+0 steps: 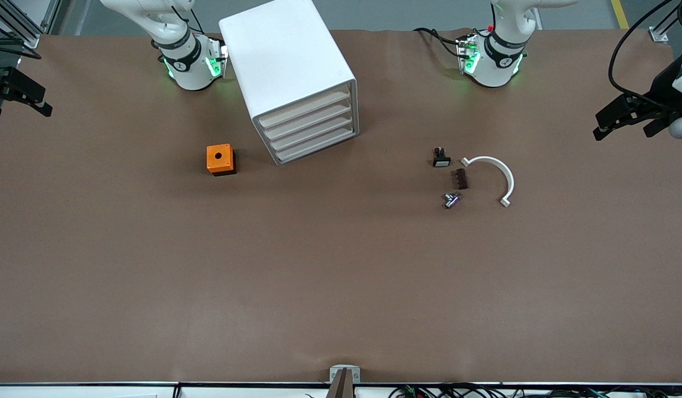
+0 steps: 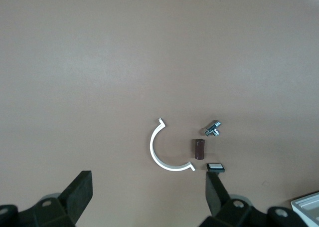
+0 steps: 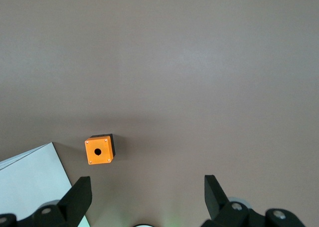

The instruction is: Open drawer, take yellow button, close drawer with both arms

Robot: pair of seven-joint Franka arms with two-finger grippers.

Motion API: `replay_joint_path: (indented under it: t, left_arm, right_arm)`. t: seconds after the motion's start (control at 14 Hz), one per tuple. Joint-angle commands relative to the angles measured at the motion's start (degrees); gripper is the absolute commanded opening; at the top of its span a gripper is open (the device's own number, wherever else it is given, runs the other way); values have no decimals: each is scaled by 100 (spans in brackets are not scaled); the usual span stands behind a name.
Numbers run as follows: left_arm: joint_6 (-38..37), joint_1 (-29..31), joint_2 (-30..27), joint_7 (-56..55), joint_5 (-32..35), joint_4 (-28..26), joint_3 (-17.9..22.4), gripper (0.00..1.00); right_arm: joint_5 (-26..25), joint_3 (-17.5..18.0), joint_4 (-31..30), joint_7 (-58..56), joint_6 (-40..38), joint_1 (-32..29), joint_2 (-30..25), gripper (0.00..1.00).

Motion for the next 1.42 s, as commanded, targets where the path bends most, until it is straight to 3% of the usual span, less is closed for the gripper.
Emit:
replay_joint_path:
  t: [0.0, 0.57, 1.07, 1.35]
  left_arm:
    - [40, 55, -30, 44, -69, -35, -38, 100]
    - [-74, 29, 92, 9, -228, -43, -47, 100]
    - [-110, -50, 997, -96, -219, 27, -55, 100]
    - [101, -321, 1770, -990, -359, 176, -126, 100]
  right_arm:
    - [1, 53, 39, -91, -11, -112, -104, 100]
    - [1, 45, 49, -91, 7, -130, -95, 100]
    - [1, 53, 49, -82, 24, -139, -78, 100]
    - [1, 80, 49, -82, 51, -112, -78, 100]
